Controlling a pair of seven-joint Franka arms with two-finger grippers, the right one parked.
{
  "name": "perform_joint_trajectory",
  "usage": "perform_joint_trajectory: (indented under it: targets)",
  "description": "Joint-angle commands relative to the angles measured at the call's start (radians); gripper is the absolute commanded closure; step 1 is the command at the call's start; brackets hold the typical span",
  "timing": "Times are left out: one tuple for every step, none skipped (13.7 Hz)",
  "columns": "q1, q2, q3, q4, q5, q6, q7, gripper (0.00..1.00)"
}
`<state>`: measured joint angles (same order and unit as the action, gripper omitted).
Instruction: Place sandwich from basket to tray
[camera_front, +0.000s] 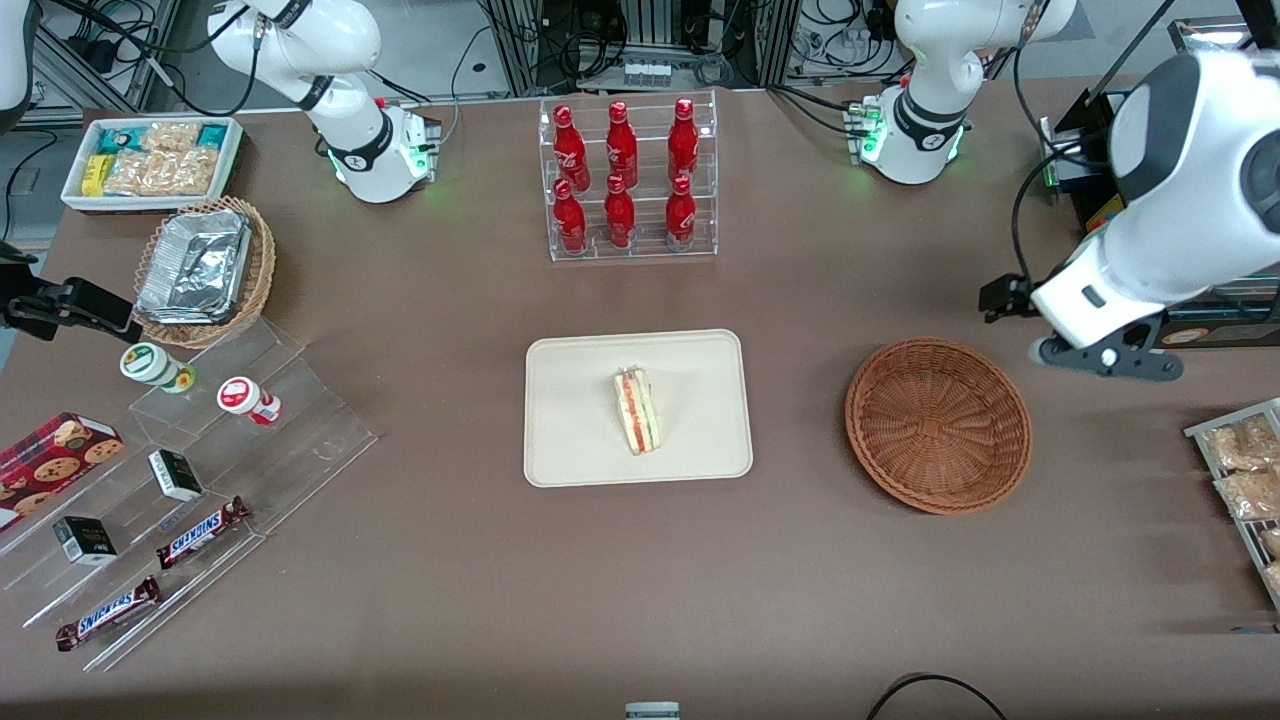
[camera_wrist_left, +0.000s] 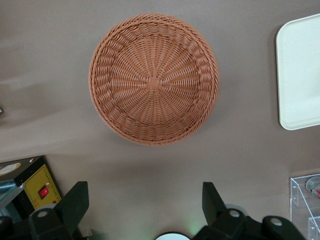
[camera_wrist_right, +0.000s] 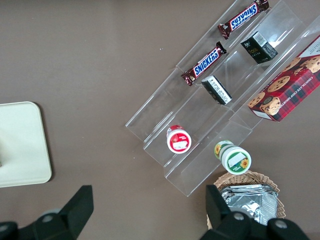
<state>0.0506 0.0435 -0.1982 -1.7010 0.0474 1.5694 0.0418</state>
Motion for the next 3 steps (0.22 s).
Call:
perform_joint_trajectory:
  targets:
    - [0.031, -0.044, -0.012, 0.015, -0.011, -0.067, 0.041, 0.00]
    - [0.031, -0.045, -0.010, 0.035, -0.011, -0.092, 0.052, 0.00]
    - [0.032, -0.045, -0.010, 0.047, -0.012, -0.113, 0.052, 0.00]
